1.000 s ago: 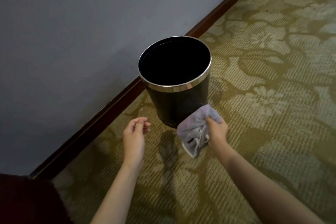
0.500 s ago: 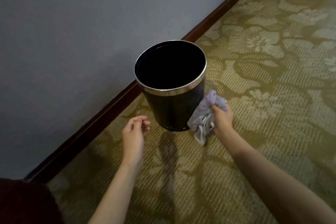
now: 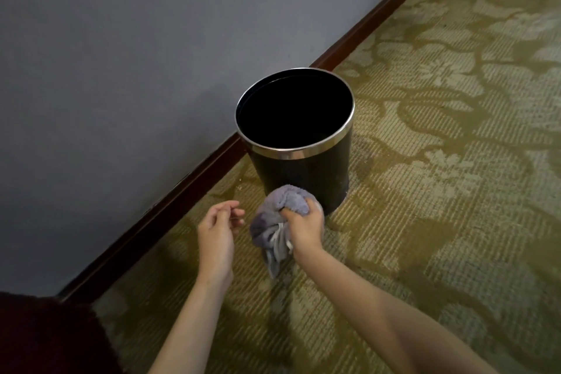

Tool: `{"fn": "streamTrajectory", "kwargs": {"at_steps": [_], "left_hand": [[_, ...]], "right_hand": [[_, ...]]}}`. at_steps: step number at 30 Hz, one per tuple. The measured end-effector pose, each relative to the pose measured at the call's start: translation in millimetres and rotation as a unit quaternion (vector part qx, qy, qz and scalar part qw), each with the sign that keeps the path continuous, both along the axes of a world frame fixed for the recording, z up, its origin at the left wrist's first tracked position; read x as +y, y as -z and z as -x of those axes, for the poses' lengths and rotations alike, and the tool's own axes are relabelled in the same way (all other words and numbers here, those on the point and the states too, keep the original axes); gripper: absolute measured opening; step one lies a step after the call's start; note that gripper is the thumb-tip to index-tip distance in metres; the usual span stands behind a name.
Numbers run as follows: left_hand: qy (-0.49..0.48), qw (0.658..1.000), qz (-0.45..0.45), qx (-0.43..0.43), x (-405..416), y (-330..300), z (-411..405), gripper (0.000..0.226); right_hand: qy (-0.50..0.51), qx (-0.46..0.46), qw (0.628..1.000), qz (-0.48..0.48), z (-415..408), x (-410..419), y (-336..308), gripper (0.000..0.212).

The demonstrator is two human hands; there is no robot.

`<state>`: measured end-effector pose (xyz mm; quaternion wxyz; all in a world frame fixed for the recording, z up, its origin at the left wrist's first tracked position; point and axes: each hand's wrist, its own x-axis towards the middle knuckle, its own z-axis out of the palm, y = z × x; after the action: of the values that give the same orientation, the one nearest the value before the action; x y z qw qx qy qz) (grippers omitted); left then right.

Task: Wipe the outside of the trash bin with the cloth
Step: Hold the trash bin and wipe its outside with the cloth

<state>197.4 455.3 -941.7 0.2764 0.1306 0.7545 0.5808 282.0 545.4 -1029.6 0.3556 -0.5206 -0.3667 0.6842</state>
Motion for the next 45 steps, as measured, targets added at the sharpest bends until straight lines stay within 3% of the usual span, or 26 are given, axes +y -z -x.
{"fn": "streamTrajectory", "kwargs": {"at_steps": [4,8,12,16,19,27,31,40,45], "left_hand": [[-0.009,1.000,-0.004,-0.019,-6.7,-2.4,4.3,0.026],[-0.008,1.000,-0.002,-0.018,-4.1,2.0,-4.6,0.026],[0.002,1.000,-0.002,-0.016,-4.1,3.7,-5.7,0.027],[0.000,1.000,-0.008,-0.025,-6.7,4.3,-1.6,0.027],[0.001,0.999,-0.007,-0.031,-8.2,8.1,-0.9,0.027],[0.019,0.999,-0.012,-0.031,6.6,13.0,-12.4,0.026],[0.029,0.999,-0.022,-0.023,19.8,11.2,-21.3,0.026],[0.051,0.998,-0.010,0.023,18.0,17.4,-22.4,0.025],[0.033,0.999,-0.011,0.014,16.3,22.2,-16.5,0.026]], "right_hand": [[0.031,-0.031,0.999,0.031,-25.4,11.2,20.4,0.018],[0.093,-0.018,0.992,0.080,-44.5,29.1,36.8,0.027],[0.161,0.011,0.981,0.112,-58.5,45.9,40.7,0.019],[0.212,0.021,0.969,0.120,-68.7,70.2,33.8,0.029],[0.206,-0.007,0.975,0.079,-75.2,85.1,18.8,0.023],[0.149,-0.080,0.974,-0.148,-89.4,105.3,-44.4,0.013],[0.142,-0.054,0.979,-0.140,-81.1,69.5,-30.1,0.014],[0.054,-0.105,0.988,-0.101,-63.8,29.7,0.0,0.011],[0.051,-0.018,0.987,-0.149,-45.2,14.0,-30.9,0.014]]}}
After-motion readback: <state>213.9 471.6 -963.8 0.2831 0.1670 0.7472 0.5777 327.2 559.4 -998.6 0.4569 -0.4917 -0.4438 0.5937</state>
